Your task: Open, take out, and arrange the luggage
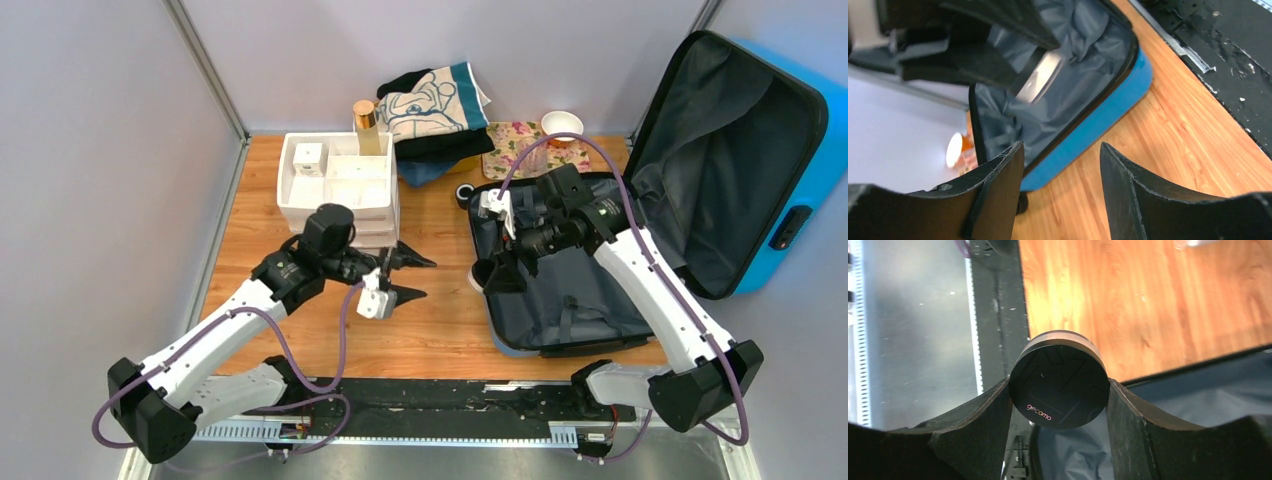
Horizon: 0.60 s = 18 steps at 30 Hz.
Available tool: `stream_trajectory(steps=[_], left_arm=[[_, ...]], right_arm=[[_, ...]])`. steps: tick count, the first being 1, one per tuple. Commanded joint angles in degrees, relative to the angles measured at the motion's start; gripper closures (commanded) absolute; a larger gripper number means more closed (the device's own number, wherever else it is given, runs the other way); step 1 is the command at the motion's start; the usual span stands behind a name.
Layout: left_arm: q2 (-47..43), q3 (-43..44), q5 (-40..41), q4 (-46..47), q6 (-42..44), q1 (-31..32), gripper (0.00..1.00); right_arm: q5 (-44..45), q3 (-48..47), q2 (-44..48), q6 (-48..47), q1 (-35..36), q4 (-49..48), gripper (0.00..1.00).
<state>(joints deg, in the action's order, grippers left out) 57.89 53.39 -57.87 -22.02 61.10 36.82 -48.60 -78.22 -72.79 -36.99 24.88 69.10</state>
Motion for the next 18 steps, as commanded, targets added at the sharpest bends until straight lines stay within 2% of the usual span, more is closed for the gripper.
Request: stream_trajectory(steps=[1, 10, 18], left_arm=[[0.64, -1.44, 3.11, 0.66, 15.27, 6.76, 0.35], [1.53, -1.62, 8.38, 3.73, 16.25, 14.15, 0.36], [1.88, -1.36, 9.88, 7.34, 14.75, 15.91, 0.34]], right_arm=[[-8.35, 0.52, 1.96, 2.80, 1.65, 0.77, 0.61], [-9.85, 1.66, 0.20, 1.75, 6.40, 1.30, 0.62], [-10.46, 0.08, -2.00, 2.19, 8.16, 0.86, 0.62]])
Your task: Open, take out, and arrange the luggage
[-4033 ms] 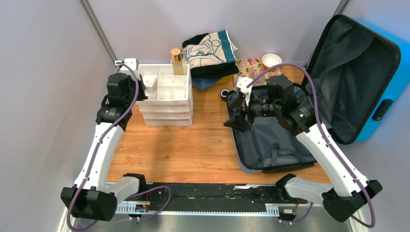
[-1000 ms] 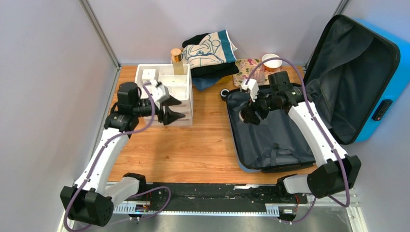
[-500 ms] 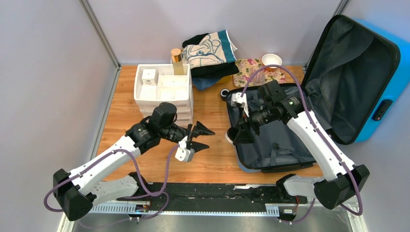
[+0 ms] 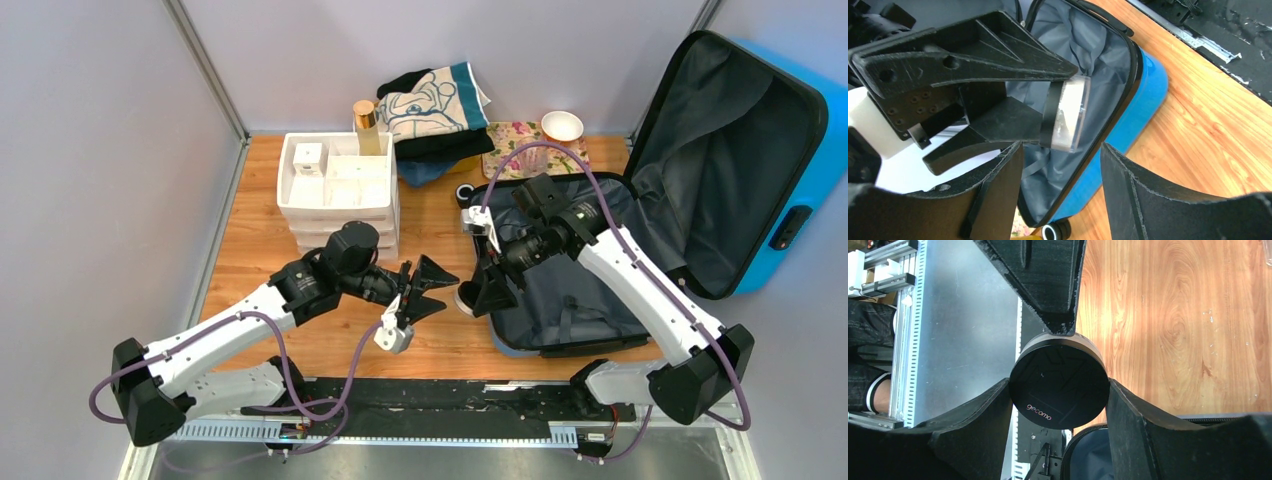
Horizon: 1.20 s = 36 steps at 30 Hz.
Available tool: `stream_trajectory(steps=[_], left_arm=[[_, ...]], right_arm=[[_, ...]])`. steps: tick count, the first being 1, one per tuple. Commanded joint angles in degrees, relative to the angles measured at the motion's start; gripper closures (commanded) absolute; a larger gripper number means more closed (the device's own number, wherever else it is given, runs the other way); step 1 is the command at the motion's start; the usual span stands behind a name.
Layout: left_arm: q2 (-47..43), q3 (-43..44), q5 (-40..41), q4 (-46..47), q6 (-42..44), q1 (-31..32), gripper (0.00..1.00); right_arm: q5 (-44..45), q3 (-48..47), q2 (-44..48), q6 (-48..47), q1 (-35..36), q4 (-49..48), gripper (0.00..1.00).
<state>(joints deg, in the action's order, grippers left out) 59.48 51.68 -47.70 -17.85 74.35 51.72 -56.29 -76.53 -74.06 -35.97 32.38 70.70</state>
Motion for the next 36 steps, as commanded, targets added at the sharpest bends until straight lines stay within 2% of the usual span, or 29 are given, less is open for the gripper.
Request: stream_trajectory(steps=[1, 9, 15, 18, 19, 20, 21, 24, 28, 31, 33, 34, 36], left_arm=[[0.46, 0.70, -0.20, 3.08, 1.68, 1.27, 0.35], [2.39, 2.28, -0.37, 0.45, 3.78, 3.64, 0.42], [2.92, 2.55, 0.50, 0.62, 3.70, 4.52, 0.56], [2.74, 2.37, 1.73, 1.32, 2.39, 4.88, 0.70], [2.66, 2.37, 2.08, 1.41, 1.69, 4.88, 0.82], [2.39, 2.28, 2.44, 1.41, 1.07, 4.88, 0.94], [2.04, 1.94, 3.40, 1.58, 0.37, 4.88, 0.99], [-0.24, 0.80, 7.77, 2.02, -4.28, 4.88, 1.00], [-4.28, 0.17, 18.94, -0.87, -12.61, 4.18, 1.00], [-7.01, 2.02, 25.19, -2.36, -21.05, -1.08, 1.00], [-8.59, 3.50, 30.70, -2.72, -23.53, -6.44, 1.00], [-9.03, 3.95, 32.04, -2.98, -24.94, -10.72, 1.00], [-10.44, 5.00, 33.46, -3.86, -24.69, -15.23, 1.00]], right_arm=[[-2.68, -2.04, -0.82, 1.16, 0.93, -0.74, 0.62], [-2.86, -3.62, -1.79, 1.25, 2.16, -0.30, 0.62], [-3.21, -3.62, -2.40, 1.25, 3.39, -0.12, 0.62], [-3.39, -4.06, -2.75, 1.42, 3.57, -0.21, 0.61], [-3.47, -4.24, -2.84, 1.51, 3.65, -0.29, 0.59], [-3.13, -4.41, -2.93, 2.12, 3.57, -0.47, 0.55], [-2.51, -4.68, -2.93, 2.91, 3.57, -0.91, 0.39], [0.56, -6.78, -2.76, 6.33, 2.26, -2.05, 0.19], [1.36, -10.39, -2.40, 10.64, -2.93, -4.60, 0.16], [0.13, -12.06, -2.49, 13.10, -8.02, -6.09, 0.16], [-0.04, -12.33, -2.32, 14.08, -10.74, -7.15, 0.16], [-0.13, -12.15, -2.14, 14.69, -11.37, -7.41, 0.16], [-0.40, -11.98, -1.88, 15.13, -12.34, -7.77, 0.16]])
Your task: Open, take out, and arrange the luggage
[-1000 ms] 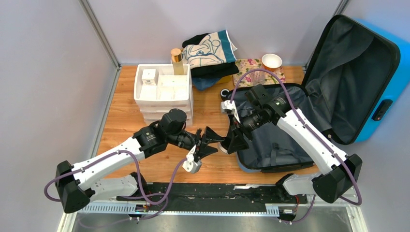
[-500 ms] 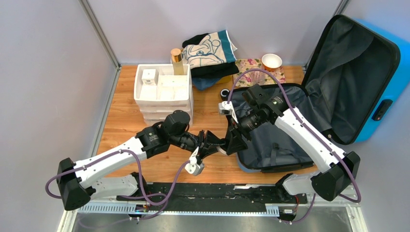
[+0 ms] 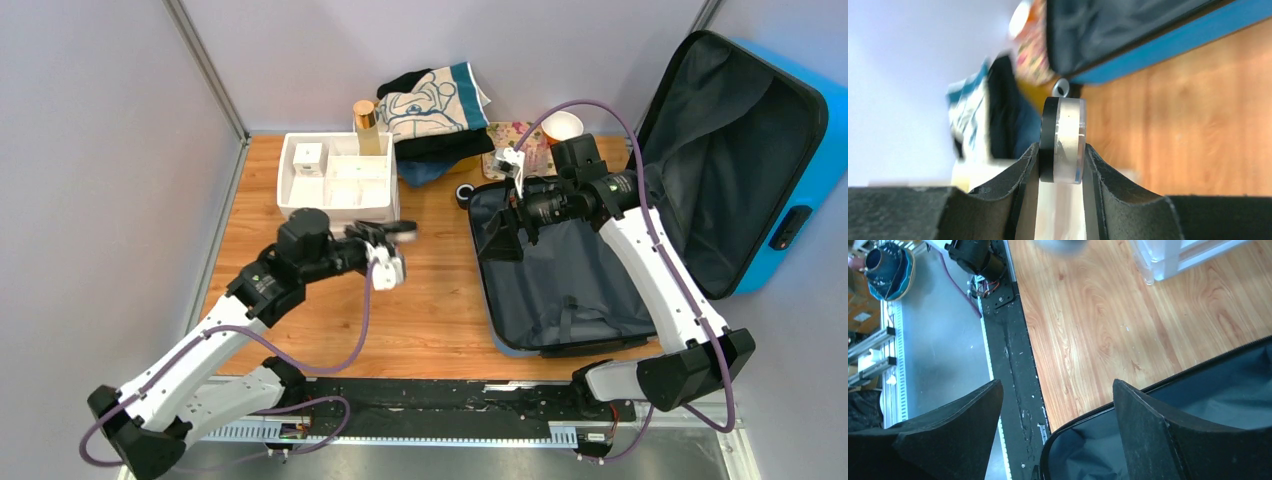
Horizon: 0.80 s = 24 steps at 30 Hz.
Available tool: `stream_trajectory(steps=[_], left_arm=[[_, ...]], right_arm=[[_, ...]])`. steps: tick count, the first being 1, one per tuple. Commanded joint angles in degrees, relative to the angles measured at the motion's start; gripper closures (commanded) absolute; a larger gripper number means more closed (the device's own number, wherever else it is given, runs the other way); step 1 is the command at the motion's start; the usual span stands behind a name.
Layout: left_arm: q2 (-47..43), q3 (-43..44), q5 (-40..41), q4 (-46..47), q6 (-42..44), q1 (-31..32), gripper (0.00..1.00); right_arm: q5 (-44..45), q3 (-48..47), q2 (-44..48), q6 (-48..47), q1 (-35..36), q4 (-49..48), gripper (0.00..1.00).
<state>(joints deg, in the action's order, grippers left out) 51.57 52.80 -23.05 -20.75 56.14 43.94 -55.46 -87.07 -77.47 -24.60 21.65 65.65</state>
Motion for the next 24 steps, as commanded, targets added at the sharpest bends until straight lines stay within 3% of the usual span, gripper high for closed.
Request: stream_trajectory(steps=[1, 7, 13, 18, 24], left_arm=[[-3.31, 4.24, 9.16, -2.00, -5.35, -11.73, 1.00], [-0.26, 12.85, 0.47, -9.99, -0.61, -27.39, 1.00], [4.41, 17.77, -7.62, -13.59, 6.24, -37.51, 1.00], [8.54, 20.85, -8.77, -18.18, 11.70, -39.28, 1.00], [11.62, 18.75, -5.96, -16.78, 15.83, -39.81, 1.00]], right_arm=[[-1.23, -1.26, 1.62, 3.86, -1.61, -2.72, 0.16], [-1.40, 0.67, 2.76, 5.79, -1.70, -4.56, 0.16], [-0.53, 1.20, 3.73, 5.97, -1.70, -4.56, 0.16], [0.09, 2.60, 4.61, 5.62, -1.70, -4.21, 0.16], [-0.35, 3.22, 4.70, 5.09, -1.70, -3.86, 0.16]])
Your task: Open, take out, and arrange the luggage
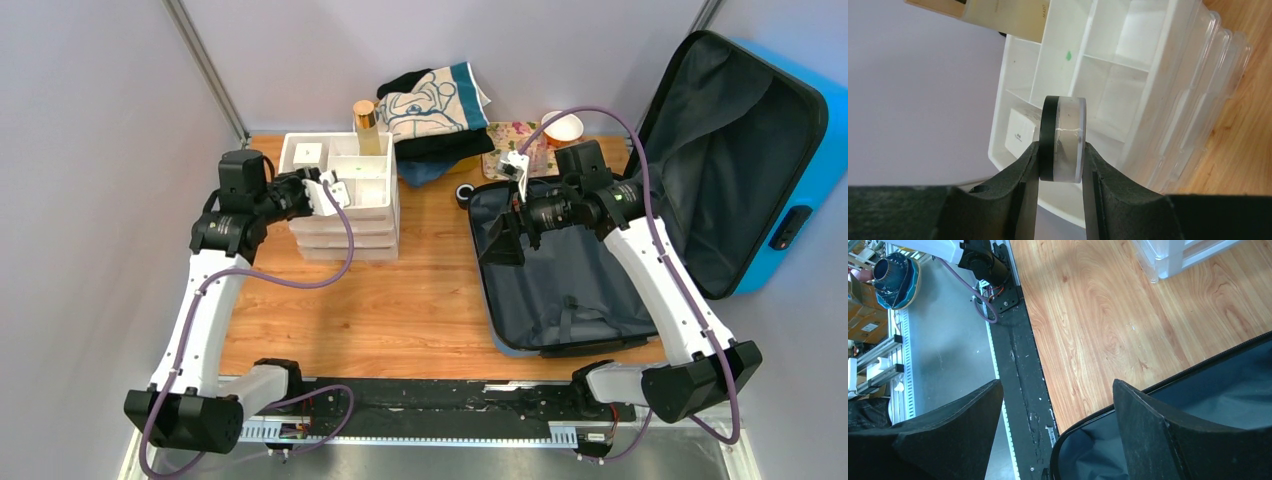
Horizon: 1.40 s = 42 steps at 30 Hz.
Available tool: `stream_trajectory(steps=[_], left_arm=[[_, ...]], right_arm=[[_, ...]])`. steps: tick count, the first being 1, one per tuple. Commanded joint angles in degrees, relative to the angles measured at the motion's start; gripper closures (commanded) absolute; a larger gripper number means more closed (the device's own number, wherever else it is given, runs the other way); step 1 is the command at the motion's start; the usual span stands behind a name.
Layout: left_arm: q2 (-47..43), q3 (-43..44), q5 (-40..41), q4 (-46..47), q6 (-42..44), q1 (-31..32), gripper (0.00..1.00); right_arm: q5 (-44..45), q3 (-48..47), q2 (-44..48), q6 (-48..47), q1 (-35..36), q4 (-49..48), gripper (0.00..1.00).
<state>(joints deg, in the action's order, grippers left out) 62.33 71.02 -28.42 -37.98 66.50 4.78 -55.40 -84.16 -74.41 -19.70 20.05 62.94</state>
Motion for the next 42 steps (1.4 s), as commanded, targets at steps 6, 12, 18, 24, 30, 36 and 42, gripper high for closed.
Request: stream_trajectory(steps=[6, 12, 18, 24, 30, 36, 42], left_arm=[[1.83, -0.80, -1.19, 2.64, 7.15, -3.02, 1.00], [1.75, -2.55, -1.02, 3.69, 11.01, -3.90, 1.00], [4.65, -2.91, 1.62, 3.87, 13.39, -3.90, 1.00], [6.06, -3.17, 2.32, 3.88, 13.66, -3.90, 0.96], [3.43, -3.00, -1.98, -4.55, 16.90, -3.81, 0.62], [4.11, 0.16, -2.25, -12.90, 17.52, -3.90, 0.21], [4.47, 3.50, -3.74, -14.14, 13.84, -3.90, 0.25]], right_arm=[[-0.33, 1.01, 1.82, -0.33, -0.10, -0.80, 0.16], [-0.59, 0.66, 1.20, -0.34, -0.10, -0.71, 0.16], [-0.50, 0.05, 0.41, -0.34, -0.10, -0.62, 0.16], [-0.41, 0.40, 0.14, -0.34, -0.10, -0.62, 0.16], [0.55, 0.14, -0.03, -0.69, -0.19, -0.45, 0.16], [0.55, 0.22, -0.30, -0.86, -0.19, -0.53, 0.16], [0.55, 0.22, 0.06, -1.30, -0.10, -0.01, 0.16]])
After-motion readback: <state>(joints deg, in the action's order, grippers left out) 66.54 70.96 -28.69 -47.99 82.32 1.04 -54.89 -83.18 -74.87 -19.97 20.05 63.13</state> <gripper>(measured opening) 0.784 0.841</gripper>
